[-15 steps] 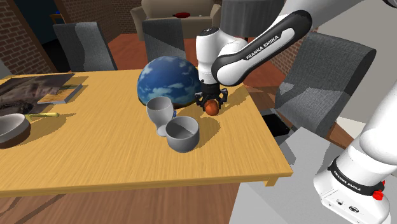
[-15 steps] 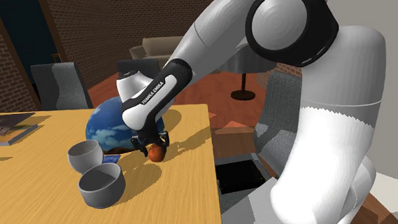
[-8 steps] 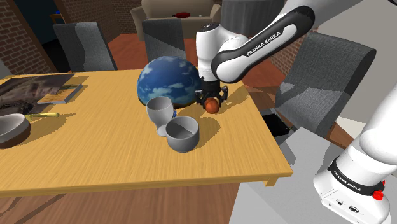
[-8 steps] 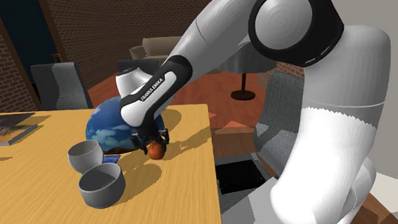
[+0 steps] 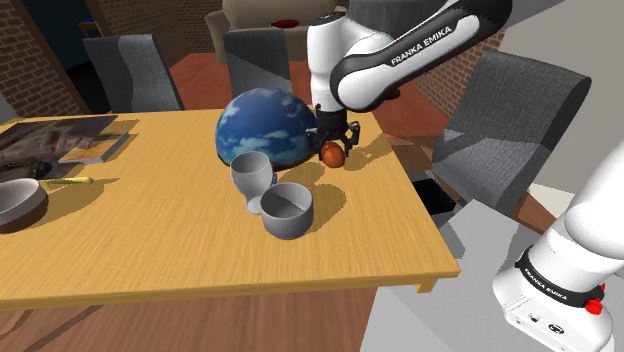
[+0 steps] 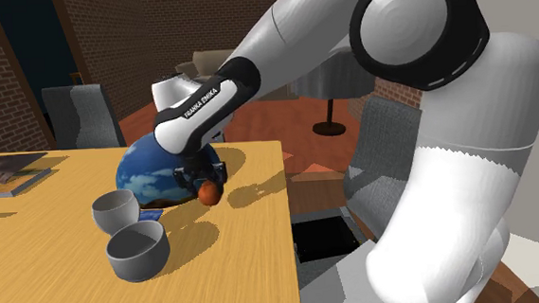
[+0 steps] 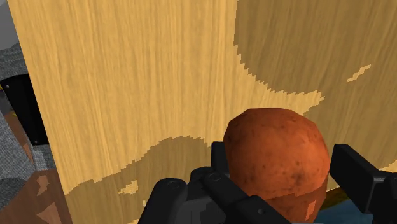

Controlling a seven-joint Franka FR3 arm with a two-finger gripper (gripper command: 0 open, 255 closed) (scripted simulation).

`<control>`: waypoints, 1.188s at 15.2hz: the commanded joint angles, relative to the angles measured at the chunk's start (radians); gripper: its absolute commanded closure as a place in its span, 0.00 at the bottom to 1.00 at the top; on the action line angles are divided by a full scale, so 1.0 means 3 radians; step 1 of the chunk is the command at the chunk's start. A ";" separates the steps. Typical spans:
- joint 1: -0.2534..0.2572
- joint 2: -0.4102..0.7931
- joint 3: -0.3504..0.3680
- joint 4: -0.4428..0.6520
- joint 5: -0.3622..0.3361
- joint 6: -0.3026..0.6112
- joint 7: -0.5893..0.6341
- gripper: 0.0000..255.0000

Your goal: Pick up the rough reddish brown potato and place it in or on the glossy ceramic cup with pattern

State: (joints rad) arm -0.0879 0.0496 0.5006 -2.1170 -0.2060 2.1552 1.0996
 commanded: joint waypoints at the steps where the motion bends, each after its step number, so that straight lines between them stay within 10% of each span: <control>1: -0.0004 -0.0040 0.0000 0.0055 0.0035 -0.0086 -0.0038 1.00; 18: -0.0015 -0.0292 -0.0008 0.0564 0.0229 -0.0796 -0.0248 1.00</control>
State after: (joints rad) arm -0.0917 -0.0337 0.4988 -1.9595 -0.1406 1.9322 1.0297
